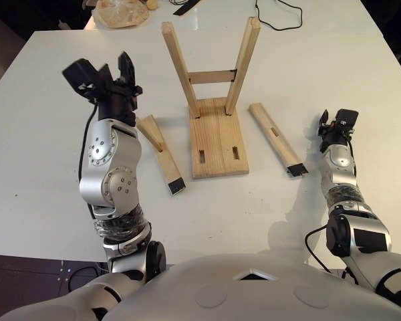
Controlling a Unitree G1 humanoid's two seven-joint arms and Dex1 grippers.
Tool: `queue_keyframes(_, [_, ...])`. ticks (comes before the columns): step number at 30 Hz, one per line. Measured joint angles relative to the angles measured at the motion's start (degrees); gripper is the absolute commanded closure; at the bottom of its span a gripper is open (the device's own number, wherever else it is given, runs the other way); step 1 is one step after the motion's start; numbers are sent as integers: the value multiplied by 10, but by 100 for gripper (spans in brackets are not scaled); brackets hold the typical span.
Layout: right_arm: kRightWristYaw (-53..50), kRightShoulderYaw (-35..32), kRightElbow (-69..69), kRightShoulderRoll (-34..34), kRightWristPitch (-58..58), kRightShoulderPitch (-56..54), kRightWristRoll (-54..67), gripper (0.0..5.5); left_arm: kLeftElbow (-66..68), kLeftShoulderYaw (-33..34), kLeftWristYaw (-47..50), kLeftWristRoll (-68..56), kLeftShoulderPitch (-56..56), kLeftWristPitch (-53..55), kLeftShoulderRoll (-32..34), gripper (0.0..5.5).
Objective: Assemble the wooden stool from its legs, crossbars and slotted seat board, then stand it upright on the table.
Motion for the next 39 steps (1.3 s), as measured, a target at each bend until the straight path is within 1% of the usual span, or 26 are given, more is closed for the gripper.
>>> queue_keyframes(4, [-1,0,2,3,-2,-1,-1,293,-3,-15,-3,-5,7,8,-8,281])
queue_keyframes(8, [-1,1,6,4,-2,-3,-1,293,-7,-25,-3,18,10,-3,-3,281])
queue_keyframes(10, [-1,0,7,4,-2,-4,-1,293,-6,-29,2,55,12,-23,4,281])
queue_keyframes(13, [-1,0,6,3,-3,-4,-1,293,-19,-33,28,145,15,-60,33,281])
queue_keyframes(16, [-3,0,-2,3,-7,7,-2,293,-83,-33,50,216,12,-69,60,281])
queue_keyframes(18, [-3,2,-8,4,-10,14,-5,293,-125,-26,56,223,28,-41,57,281])
queue_keyframes(20, [-4,2,-16,4,-12,22,-7,293,-149,-2,63,201,79,12,20,281])
queue_keyframes(21, [-5,2,-21,3,-14,26,-7,293,-147,18,65,187,125,52,-7,281])
queue_keyframes(22, [-6,3,-24,3,-15,32,-8,293,-145,37,65,169,176,96,-26,263])
queue_keyframes(23, [-6,3,-27,2,-15,37,-8,293,-145,49,58,153,219,132,-26,254])
queue_keyframes(26, [-6,4,-34,-6,-16,48,-11,293,-168,60,38,131,300,183,-23,210])
queue_keyframes(29, [-6,7,-35,-11,-17,51,-20,293,-211,13,7,102,343,203,-32,169])
queue_keyframes(30, [-6,7,-35,-13,-17,52,-20,293,-218,-6,-2,99,345,205,-31,165])
queue_keyframes(32, [-5,11,-35,-16,-17,54,-24,293,-230,-64,-28,83,332,216,-26,165])
queue_keyframes(33, [-5,14,-35,-17,-17,54,-26,293,-230,-77,-36,76,325,222,-24,165])
queue_keyframes(39, [-5,24,-34,-22,-18,54,-34,293,-219,-104,-59,69,308,240,-21,165])
